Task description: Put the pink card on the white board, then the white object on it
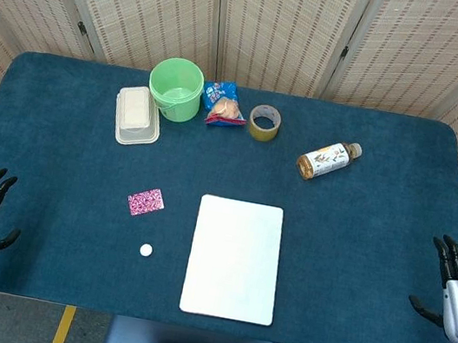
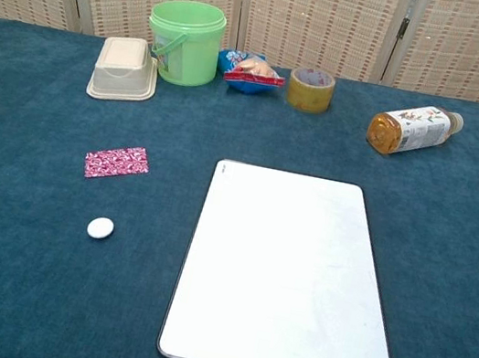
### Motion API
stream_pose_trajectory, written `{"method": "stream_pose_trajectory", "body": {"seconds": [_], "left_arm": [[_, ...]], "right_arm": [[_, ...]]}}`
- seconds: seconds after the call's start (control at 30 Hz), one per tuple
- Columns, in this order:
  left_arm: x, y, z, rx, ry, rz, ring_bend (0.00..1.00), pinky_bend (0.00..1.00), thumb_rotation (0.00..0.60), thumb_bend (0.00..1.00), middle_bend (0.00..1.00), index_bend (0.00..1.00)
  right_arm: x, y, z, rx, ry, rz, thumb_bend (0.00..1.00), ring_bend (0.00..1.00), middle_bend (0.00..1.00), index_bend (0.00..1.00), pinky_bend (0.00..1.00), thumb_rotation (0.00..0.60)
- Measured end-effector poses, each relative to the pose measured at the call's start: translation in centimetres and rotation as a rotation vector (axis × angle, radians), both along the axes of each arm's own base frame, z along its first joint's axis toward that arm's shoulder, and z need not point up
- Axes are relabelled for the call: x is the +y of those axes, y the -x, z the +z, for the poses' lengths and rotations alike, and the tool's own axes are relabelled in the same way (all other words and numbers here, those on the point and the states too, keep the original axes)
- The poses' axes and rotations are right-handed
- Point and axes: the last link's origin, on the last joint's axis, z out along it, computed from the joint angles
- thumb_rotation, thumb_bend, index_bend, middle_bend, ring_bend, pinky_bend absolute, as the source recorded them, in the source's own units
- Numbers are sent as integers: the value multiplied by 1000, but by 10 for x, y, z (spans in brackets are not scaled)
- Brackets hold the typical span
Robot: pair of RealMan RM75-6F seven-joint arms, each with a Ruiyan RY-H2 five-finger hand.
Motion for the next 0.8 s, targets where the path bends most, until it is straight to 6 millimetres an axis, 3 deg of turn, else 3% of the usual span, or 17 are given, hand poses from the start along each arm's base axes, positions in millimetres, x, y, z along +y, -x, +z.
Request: {"method": "stream_pose_trajectory", "body": {"seconds": [0.8], "left_arm": [[13, -19, -4, -28, 18, -68, 121, 0, 600, 297, 95, 157]], "right_arm": [[2, 1, 0, -12, -3, 13, 152, 89, 83, 37, 29, 600]]}}
